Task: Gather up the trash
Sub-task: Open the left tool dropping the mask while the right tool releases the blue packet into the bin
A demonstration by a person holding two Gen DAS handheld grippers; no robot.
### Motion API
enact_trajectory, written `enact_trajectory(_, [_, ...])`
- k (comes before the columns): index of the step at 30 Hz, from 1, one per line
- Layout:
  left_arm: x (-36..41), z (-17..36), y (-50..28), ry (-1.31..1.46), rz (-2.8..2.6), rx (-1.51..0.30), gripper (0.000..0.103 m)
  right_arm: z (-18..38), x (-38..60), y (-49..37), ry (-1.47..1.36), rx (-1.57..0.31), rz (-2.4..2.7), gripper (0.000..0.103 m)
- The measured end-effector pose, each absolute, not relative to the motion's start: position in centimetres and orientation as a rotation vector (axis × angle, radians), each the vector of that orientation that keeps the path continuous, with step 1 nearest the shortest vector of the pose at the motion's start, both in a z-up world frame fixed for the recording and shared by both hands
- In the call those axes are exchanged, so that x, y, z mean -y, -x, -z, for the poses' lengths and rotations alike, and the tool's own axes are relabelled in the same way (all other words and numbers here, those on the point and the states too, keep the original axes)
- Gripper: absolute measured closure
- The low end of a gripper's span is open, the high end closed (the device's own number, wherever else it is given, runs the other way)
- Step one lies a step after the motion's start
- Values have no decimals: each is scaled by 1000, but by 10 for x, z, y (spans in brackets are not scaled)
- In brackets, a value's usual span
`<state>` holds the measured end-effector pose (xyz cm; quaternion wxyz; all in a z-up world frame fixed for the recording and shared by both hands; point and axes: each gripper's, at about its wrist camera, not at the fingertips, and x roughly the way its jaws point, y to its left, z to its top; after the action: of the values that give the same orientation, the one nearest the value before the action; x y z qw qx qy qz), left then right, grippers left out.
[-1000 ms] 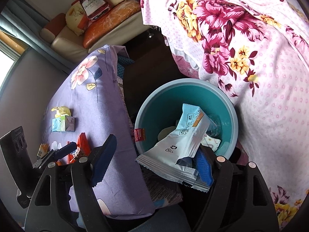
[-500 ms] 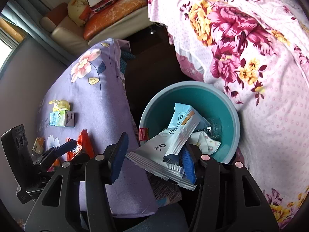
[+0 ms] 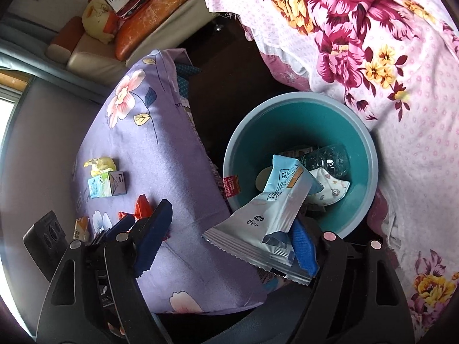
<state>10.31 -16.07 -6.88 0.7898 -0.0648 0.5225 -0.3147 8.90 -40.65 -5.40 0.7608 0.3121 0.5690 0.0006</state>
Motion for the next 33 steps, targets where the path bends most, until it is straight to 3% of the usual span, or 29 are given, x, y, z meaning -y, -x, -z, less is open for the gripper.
enact_trajectory(18, [226, 55, -64, 281, 818, -1107, 12, 61, 422, -70, -911, -1134, 11, 29])
enact_trajectory(33, [252, 78, -74, 286, 779, -1141, 12, 73, 437, -60, -1009, -1133, -50, 27])
